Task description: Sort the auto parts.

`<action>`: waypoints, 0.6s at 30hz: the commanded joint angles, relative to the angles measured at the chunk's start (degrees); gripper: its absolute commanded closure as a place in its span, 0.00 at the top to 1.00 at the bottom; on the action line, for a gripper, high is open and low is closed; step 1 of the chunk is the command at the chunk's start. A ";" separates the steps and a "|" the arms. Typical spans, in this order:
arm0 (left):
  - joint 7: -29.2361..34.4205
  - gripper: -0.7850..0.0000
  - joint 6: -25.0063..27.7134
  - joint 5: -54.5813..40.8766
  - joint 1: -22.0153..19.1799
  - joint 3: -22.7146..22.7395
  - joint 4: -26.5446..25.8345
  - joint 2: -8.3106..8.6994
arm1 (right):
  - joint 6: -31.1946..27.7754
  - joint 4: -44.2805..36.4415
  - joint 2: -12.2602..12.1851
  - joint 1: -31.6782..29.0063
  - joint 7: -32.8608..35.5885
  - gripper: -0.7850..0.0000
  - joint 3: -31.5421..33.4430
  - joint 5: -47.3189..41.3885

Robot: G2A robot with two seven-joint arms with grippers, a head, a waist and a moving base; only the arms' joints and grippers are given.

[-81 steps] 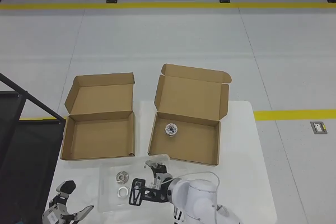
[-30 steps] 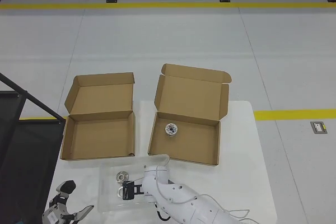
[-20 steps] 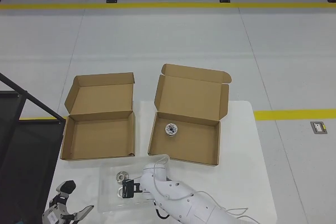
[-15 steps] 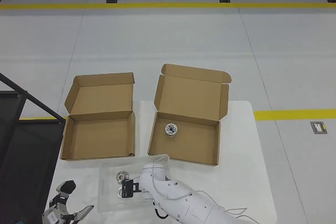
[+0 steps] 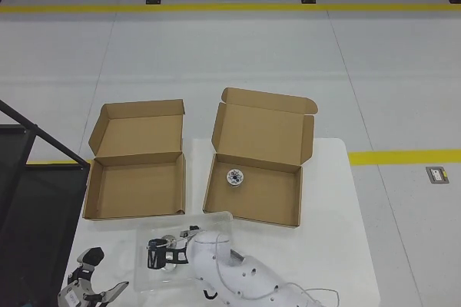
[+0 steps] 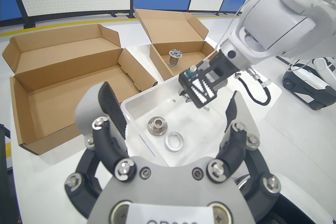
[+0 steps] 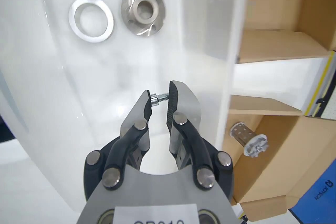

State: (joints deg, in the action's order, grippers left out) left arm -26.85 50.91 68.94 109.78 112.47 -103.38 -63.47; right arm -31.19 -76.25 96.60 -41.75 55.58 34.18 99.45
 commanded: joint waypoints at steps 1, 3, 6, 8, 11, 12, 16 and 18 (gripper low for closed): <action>0.00 1.00 0.00 0.00 0.00 0.00 0.00 0.00 | -1.00 -8.54 -1.93 -4.04 -4.14 0.00 3.02 3.02; 0.00 1.00 0.00 0.00 0.00 0.00 0.00 0.00 | -2.15 -15.52 -4.02 -8.67 -9.05 0.00 6.52 6.85; 0.00 1.00 0.00 0.00 0.00 0.00 0.00 0.00 | -2.15 -24.64 -6.84 -16.16 -17.02 0.00 12.17 12.64; 0.00 1.00 0.00 0.00 0.00 0.00 0.00 0.00 | -0.28 -29.26 -8.27 -21.05 -21.88 0.00 15.72 15.90; 0.00 1.00 0.00 0.00 0.00 0.00 0.00 0.00 | 6.75 -33.88 -9.57 -27.58 -25.87 0.00 21.08 18.98; 0.00 1.00 0.00 0.00 0.00 0.00 0.00 0.00 | 10.40 -34.43 -9.70 -29.51 -24.43 0.00 22.49 19.78; 0.00 1.00 0.00 0.00 0.00 0.00 0.00 0.00 | 10.40 -34.43 -9.70 -29.51 -24.43 0.00 22.49 19.78; 0.00 1.00 0.00 0.00 0.00 0.00 0.00 0.00 | 10.40 -34.43 -9.70 -29.51 -24.43 0.00 22.49 19.78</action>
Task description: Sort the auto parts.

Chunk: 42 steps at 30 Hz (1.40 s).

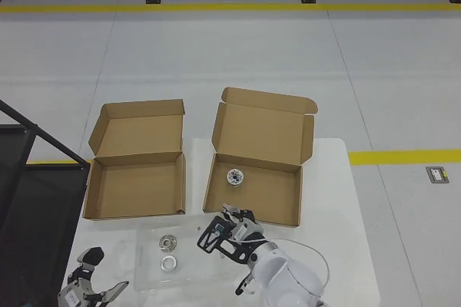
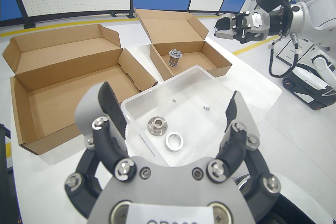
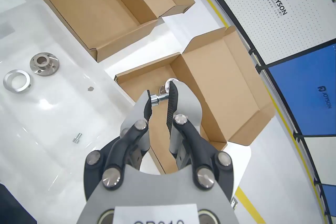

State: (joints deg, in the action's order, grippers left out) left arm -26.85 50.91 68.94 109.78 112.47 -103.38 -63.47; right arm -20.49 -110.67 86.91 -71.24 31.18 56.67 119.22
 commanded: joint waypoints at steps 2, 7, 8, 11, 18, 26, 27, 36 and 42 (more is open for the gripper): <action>0.00 1.00 0.00 0.00 0.00 0.00 0.00 0.00 | -0.30 0.00 0.00 -0.02 -0.04 0.00 0.00 0.00; 0.00 1.00 0.00 0.00 0.00 0.00 0.00 0.00 | 4.08 2.39 0.43 0.63 2.86 0.00 -0.07 -0.05; 0.00 1.00 0.00 0.00 0.00 0.00 0.00 0.00 | 5.01 3.64 0.73 1.71 3.69 0.00 0.05 -2.02; 0.00 1.00 0.00 0.00 0.00 0.00 0.00 0.00 | 7.58 9.26 1.62 6.59 7.74 0.00 2.08 -8.03; 0.00 1.00 0.00 0.00 0.00 0.00 0.00 0.00 | 5.25 23.40 2.37 16.15 9.77 0.00 5.99 -17.23; 0.00 1.00 0.00 0.00 0.00 0.00 0.00 0.00 | 9.43 37.29 3.75 24.12 20.00 0.00 4.18 -17.28; 0.00 1.00 0.00 0.00 0.00 0.00 0.00 0.00 | 9.98 39.35 3.90 25.11 20.53 0.00 4.29 -17.68; 0.00 1.00 0.00 0.00 0.00 0.00 0.00 0.00 | 9.98 52.22 4.75 31.22 17.28 0.11 5.12 -22.46; 0.00 1.00 0.00 0.00 0.00 0.00 0.00 0.00 | 10.68 53.04 4.79 31.74 15.82 0.36 5.30 -22.49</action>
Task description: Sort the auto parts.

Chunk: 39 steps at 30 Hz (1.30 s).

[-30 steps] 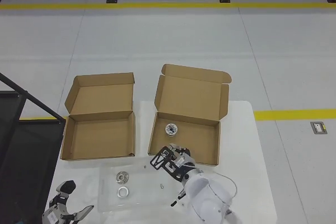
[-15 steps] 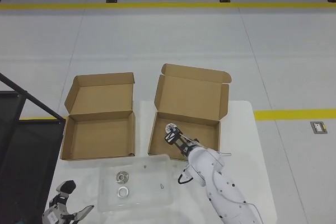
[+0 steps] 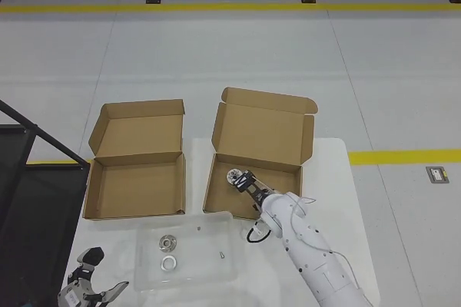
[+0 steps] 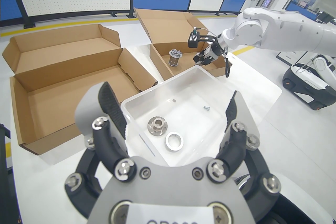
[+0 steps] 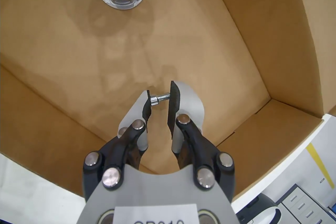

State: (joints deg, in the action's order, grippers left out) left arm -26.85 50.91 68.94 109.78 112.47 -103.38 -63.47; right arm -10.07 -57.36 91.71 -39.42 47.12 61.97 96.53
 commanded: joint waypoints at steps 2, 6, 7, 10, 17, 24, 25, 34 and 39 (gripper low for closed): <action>0.00 1.00 0.00 0.00 0.00 0.00 0.00 0.00 | 1.16 -1.60 -0.06 -0.76 -0.79 0.36 -0.04 0.77; 0.00 1.00 0.00 0.00 0.00 0.00 0.00 0.00 | 3.03 -6.41 -0.42 -3.03 -1.02 0.36 0.46 2.56; 0.00 1.00 0.00 0.00 0.00 0.00 0.00 0.00 | 3.30 -8.22 -0.56 -3.86 -1.24 0.36 0.66 3.07; 0.00 1.00 0.00 0.00 0.00 0.00 0.00 0.00 | 3.45 -15.04 -1.10 -7.27 -1.93 0.35 1.33 5.01; 0.00 1.00 0.00 0.00 0.00 0.00 0.00 0.00 | -3.69 -34.73 -2.67 -17.89 -6.67 0.38 0.85 10.09; 0.00 1.00 0.00 0.00 0.00 0.00 0.00 0.00 | -23.25 -42.60 -4.38 -22.14 -11.92 0.42 -1.77 14.01; 0.00 1.00 0.00 0.00 0.00 0.00 0.00 0.00 | -25.72 -42.88 -4.50 -22.08 -12.23 0.43 -2.46 14.24; 0.00 1.00 0.00 0.00 0.00 0.00 0.00 0.00 | -32.69 -42.22 -4.79 -21.13 -11.65 0.94 -5.22 16.40; 0.00 1.00 0.00 0.00 0.00 0.00 0.00 0.00 | -32.69 -42.22 -4.79 -21.13 -11.65 0.94 -5.22 16.40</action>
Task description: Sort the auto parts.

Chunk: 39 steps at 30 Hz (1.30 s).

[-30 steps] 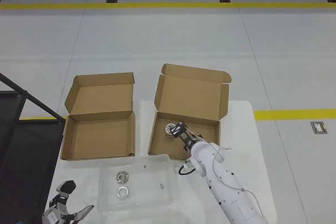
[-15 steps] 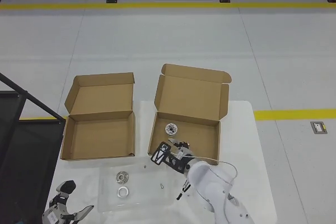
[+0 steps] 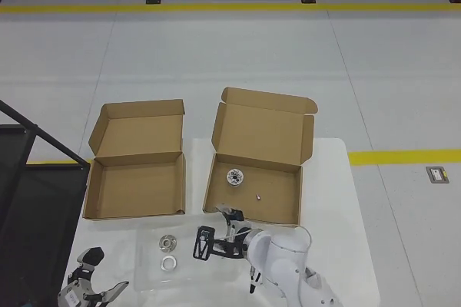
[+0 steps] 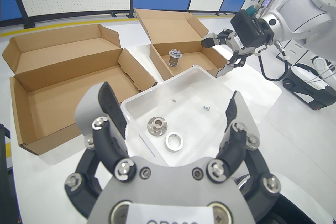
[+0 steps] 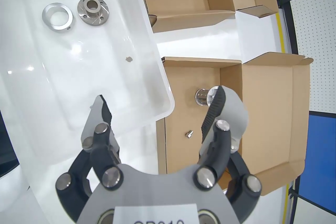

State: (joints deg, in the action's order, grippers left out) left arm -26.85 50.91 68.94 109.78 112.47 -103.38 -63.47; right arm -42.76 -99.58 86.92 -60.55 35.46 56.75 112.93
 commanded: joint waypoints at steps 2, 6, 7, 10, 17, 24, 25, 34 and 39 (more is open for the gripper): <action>0.00 1.00 0.00 0.00 0.00 0.00 0.00 0.00 | -0.61 0.01 -0.09 -0.13 -1.88 1.00 -0.30 -0.27; 0.00 1.00 0.00 0.00 0.00 0.00 0.00 0.00 | -6.95 1.15 -0.79 1.36 -6.87 1.00 -1.91 2.90; 0.00 1.00 0.00 0.00 0.00 0.00 0.00 0.00 | -8.61 1.31 -0.93 1.93 -7.75 1.00 -2.34 3.47; 0.00 1.00 0.00 0.00 0.00 0.00 0.00 0.00 | -13.46 2.62 -1.20 3.53 -8.91 1.00 -3.84 4.81; 0.00 1.00 0.00 0.00 0.00 0.00 0.00 0.00 | -15.24 7.05 -0.86 7.02 -6.74 0.88 -8.92 6.33; 0.00 1.00 0.00 0.00 0.00 0.00 0.00 0.00 | -15.24 11.85 -0.53 10.26 -3.78 0.70 -12.53 5.94; 0.00 1.00 0.00 0.00 0.00 0.00 0.00 0.00 | -15.24 12.71 -0.47 10.72 -3.06 0.68 -13.10 5.55; 0.00 1.00 0.00 0.00 0.00 0.00 0.00 0.00 | -15.24 20.49 1.21 16.08 7.60 0.49 -20.07 -2.29; 0.00 1.00 0.00 0.00 0.00 0.00 0.00 0.00 | -15.24 24.81 2.17 19.50 10.82 0.48 -22.47 -7.58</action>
State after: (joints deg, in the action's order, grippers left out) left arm -26.85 50.91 68.94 109.78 112.47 -103.38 -63.47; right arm -58.00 -75.92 88.96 -41.83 46.38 34.68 105.98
